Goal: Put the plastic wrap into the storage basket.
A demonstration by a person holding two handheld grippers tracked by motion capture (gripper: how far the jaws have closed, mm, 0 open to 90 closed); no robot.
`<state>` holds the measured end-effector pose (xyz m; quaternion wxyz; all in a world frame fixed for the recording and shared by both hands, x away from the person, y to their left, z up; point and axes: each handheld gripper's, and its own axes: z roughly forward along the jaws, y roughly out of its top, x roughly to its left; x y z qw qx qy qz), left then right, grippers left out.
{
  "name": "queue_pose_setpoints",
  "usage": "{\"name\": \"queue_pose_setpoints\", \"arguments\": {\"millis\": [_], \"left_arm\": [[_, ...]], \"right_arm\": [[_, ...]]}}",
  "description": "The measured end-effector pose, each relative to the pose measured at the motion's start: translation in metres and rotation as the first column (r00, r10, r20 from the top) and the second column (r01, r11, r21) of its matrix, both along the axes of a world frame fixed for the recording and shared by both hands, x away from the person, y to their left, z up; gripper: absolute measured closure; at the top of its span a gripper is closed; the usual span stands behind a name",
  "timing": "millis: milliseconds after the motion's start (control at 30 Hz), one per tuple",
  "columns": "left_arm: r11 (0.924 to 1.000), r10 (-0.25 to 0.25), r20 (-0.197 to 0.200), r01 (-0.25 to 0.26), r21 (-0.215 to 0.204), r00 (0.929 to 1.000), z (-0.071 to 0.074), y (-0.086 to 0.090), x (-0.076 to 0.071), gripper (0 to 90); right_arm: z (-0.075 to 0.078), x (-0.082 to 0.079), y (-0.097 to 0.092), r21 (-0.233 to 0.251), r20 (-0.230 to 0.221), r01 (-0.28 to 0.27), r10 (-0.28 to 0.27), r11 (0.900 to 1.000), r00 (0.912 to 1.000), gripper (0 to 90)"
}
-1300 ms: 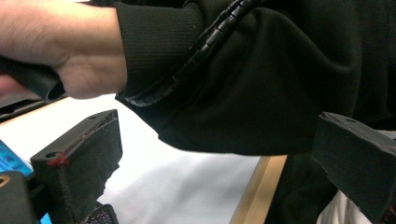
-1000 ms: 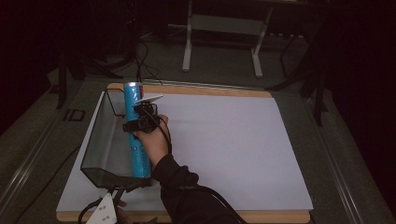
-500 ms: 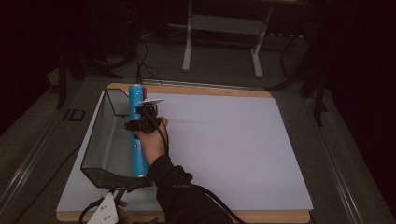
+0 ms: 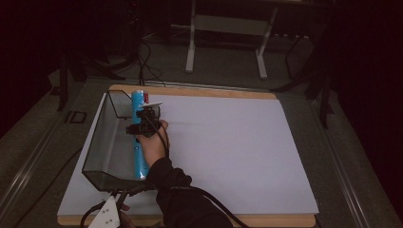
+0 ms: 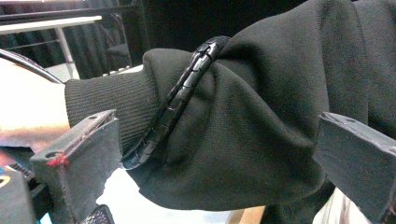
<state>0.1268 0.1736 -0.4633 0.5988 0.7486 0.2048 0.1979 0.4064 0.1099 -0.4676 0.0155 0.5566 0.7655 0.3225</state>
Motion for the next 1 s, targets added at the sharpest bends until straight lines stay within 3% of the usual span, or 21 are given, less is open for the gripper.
{"name": "queue_pose_setpoints", "arguments": {"millis": [200, 300, 400, 500, 600, 667, 767, 833, 933, 1000], "left_arm": [[1.0, -0.002, 0.0, 0.002, -0.001, 1.0, 0.0, 0.0, 0.0, 2.6], [1.0, -0.001, 0.0, 0.001, 0.0, 1.0, 0.0, -0.001, 0.0, 2.6], [1.0, -0.002, -0.002, 0.002, 0.002, 1.0, 0.0, -0.001, 0.0, 2.6], [1.0, -0.003, -0.001, 0.003, 0.002, 1.0, 0.0, -0.001, 0.0, 2.6], [1.0, -0.004, -0.003, 0.004, 0.006, 1.0, 0.0, -0.001, 0.0, 2.6], [1.0, -0.005, -0.002, 0.005, 0.006, 1.0, 0.0, -0.001, 0.0, 2.6], [1.0, -0.006, -0.002, 0.006, 0.004, 1.0, 0.0, -0.001, 0.001, 2.6], [1.0, -0.008, -0.004, 0.008, 0.005, 1.0, 0.0, -0.001, 0.001, 2.6], [0.9999, -0.008, -0.007, 0.008, 0.01, 0.9999, 0.0, -0.002, 0.001, 2.6], [0.9999, -0.007, -0.008, 0.007, 0.01, 0.9999, -0.001, -0.003, 0.001, 2.6]], "right_arm": [[0.001, 0.0, 0.001, -0.03, 0.014, -0.033, 0.033, 0.999, 0.9993, 27.3], [0.005, -0.002, -0.001, -0.029, 0.065, -0.049, 0.051, 0.9984, 0.9966, 20.2], [0.007, 0.001, -0.001, -0.025, 0.042, -0.108, 0.109, 0.9938, 0.9932, 13.4], [0.011, 0.0, -0.005, -0.043, 0.082, -0.116, 0.119, 0.9924, 0.9895, 13.2], [0.018, -0.001, -0.011, -0.044, 0.131, -0.136, 0.14, 0.9898, 0.9814, 13.0], [0.025, -0.002, -0.014, -0.042, 0.172, -0.163, 0.167, 0.9858, 0.9708, 13.1], [0.033, -0.004, -0.02, -0.025, 0.168, -0.252, 0.252, 0.9675, 0.9529, 13.5], [0.039, -0.005, -0.027, -0.038, 0.197, -0.262, 0.265, 0.9642, 0.944, 13.8], [0.047, -0.005, -0.042, 0.009, 0.199, -0.266, 0.259, 0.9638, 0.945, 13.5], [0.049, -0.005, -0.052, 0.011, 0.214, -0.274, 0.265, 0.9617, 0.9402, 13.2]]}}
